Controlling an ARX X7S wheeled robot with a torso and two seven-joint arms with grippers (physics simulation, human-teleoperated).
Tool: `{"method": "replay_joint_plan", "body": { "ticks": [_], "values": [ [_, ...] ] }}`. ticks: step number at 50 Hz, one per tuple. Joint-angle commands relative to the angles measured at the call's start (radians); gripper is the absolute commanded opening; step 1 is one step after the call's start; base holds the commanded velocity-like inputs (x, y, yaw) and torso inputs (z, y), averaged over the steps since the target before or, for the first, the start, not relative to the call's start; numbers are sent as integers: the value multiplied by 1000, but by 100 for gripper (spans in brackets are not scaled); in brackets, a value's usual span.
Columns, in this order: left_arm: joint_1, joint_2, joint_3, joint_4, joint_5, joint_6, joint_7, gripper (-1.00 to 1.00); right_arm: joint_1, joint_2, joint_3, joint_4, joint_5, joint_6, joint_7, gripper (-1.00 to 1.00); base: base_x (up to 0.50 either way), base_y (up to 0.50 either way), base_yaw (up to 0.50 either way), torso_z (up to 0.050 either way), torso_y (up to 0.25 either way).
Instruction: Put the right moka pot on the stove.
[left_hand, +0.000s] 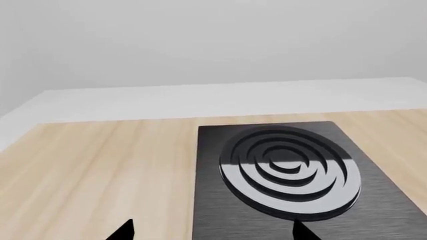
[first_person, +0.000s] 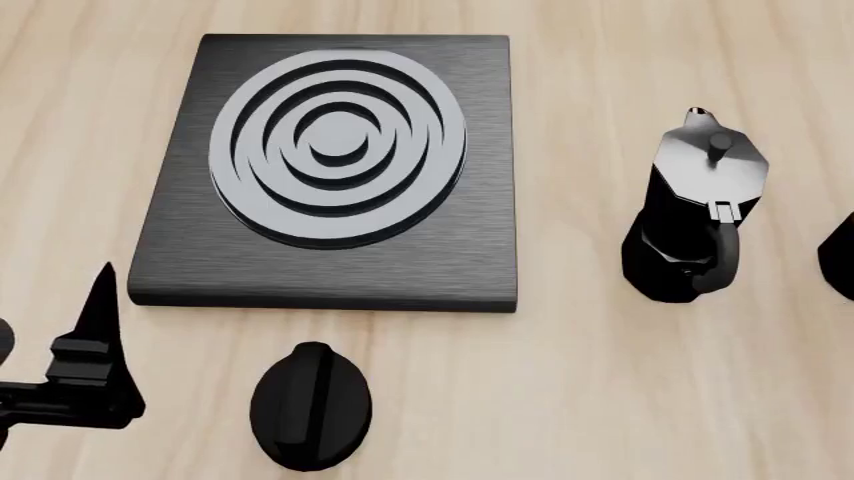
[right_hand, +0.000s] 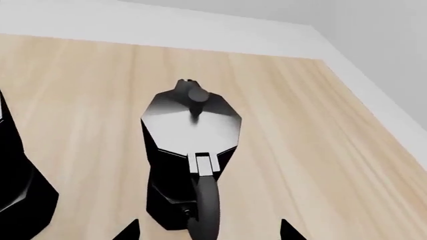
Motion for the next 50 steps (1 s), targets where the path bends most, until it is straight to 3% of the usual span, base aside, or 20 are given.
{"method": "replay_joint_plan", "body": {
  "ticks": [1, 18, 50],
  "values": [
    [-6, -1, 1, 0, -8, -6, -7, 100, 94, -5, -68, 102, -43, -13, -43, 100, 0, 0, 0, 0, 0],
    [-6, -4, 1, -1, -11, -1, -12, 100, 193, -19, -132, 177, -70, 10, -82, 100, 0, 0, 0, 0, 0],
    [-2, -6, 11, -12, -1, 17, -20, 100, 179, -44, -139, 272, -91, -55, -100, 100, 0, 0, 0, 0, 0]
  ]
}}
